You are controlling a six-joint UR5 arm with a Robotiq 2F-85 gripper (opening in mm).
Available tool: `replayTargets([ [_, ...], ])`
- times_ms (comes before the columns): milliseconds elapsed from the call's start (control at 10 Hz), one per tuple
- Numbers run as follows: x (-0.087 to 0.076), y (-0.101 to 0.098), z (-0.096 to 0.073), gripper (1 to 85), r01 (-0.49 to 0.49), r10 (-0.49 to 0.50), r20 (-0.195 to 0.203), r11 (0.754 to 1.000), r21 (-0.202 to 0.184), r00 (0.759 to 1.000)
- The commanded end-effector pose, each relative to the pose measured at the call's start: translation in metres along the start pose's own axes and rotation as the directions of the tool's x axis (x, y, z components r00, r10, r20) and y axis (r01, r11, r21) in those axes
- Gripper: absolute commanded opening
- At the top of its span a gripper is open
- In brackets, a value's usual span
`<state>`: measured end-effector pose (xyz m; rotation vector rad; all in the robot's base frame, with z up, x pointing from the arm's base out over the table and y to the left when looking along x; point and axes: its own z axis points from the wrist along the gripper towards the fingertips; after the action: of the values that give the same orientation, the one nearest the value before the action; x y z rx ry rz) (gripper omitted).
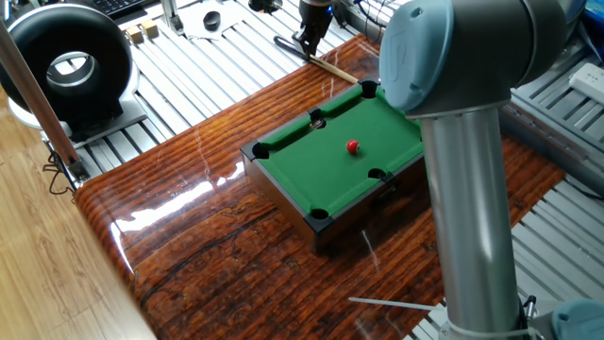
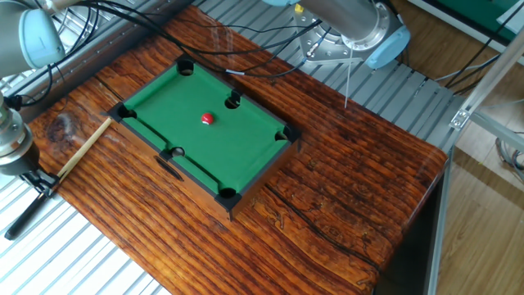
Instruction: Hit the pool ball
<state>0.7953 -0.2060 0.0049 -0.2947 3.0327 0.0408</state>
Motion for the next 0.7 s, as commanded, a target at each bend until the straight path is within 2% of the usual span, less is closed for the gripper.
replayTargets([
  [0,-0.0013,0.0013,-0.0018,19.7,-0.021,0.021,0.007,1.0,-0.01,1.0],
  [100,-0.001,0.0014,-0.0019,12.0,-0.032,0.032,0.005,0.999,-0.009,0.999],
  [600,-0.0012,0.0027,-0.0019,5.3,-0.034,0.034,0.006,0.999,-0.013,0.999],
])
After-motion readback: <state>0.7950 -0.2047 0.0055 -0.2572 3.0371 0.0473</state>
